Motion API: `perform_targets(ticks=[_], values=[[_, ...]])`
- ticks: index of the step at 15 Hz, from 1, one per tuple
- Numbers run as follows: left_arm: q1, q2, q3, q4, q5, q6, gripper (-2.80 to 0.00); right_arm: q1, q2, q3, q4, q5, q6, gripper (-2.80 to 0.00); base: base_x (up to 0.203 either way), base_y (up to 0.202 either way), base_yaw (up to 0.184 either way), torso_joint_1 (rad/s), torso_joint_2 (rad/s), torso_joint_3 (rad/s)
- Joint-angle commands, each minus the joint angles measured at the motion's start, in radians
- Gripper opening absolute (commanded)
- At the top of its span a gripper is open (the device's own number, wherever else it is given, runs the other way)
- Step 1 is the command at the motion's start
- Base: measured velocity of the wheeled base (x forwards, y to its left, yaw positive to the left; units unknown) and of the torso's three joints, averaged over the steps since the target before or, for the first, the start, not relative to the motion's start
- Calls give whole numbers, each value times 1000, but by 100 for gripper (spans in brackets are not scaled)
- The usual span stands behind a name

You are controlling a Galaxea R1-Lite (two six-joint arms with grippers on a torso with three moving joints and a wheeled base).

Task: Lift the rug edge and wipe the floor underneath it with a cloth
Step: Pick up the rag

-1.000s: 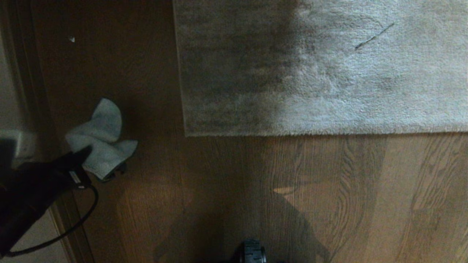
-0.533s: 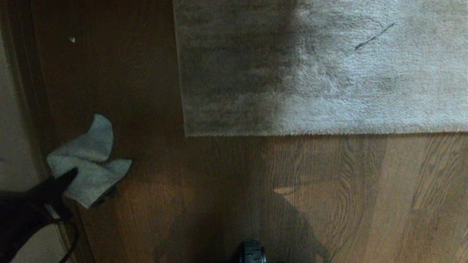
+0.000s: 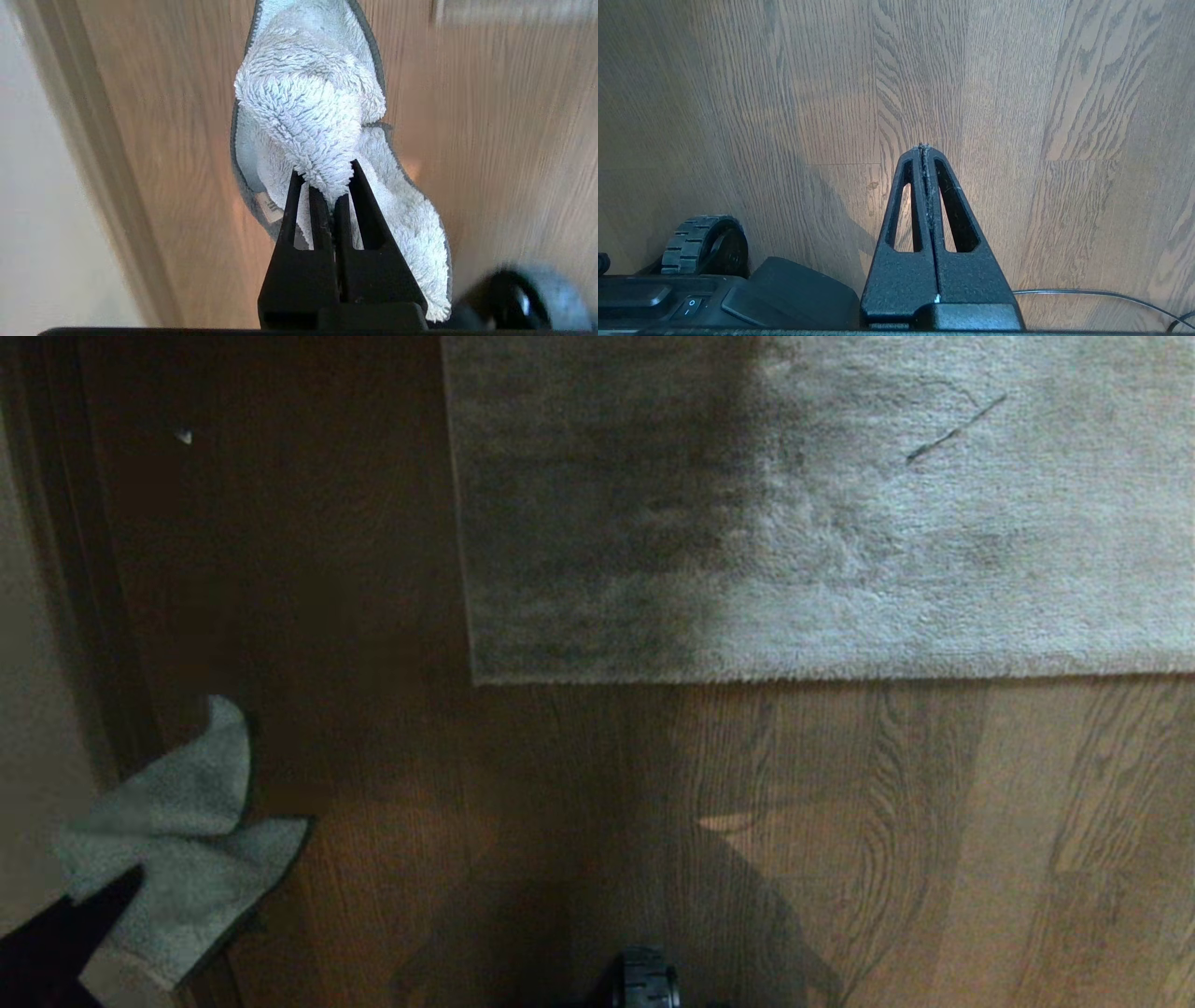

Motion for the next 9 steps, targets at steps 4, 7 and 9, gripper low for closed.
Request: perform_targets(ticks=[4,7,9], values=[[-3,-314,-1,266,3,41,-280,0,2,0,-1,0,1,-280,0,0,0,0,0,0],[-19,-445,-1,457,5,43,-280,0,2,0,-1,0,1,-280,0,0,0,0,0,0],[-56,-518,-1,548,13,42,-280,0,1,0,-1,0,0,-280,0,0,0,0,0,0]])
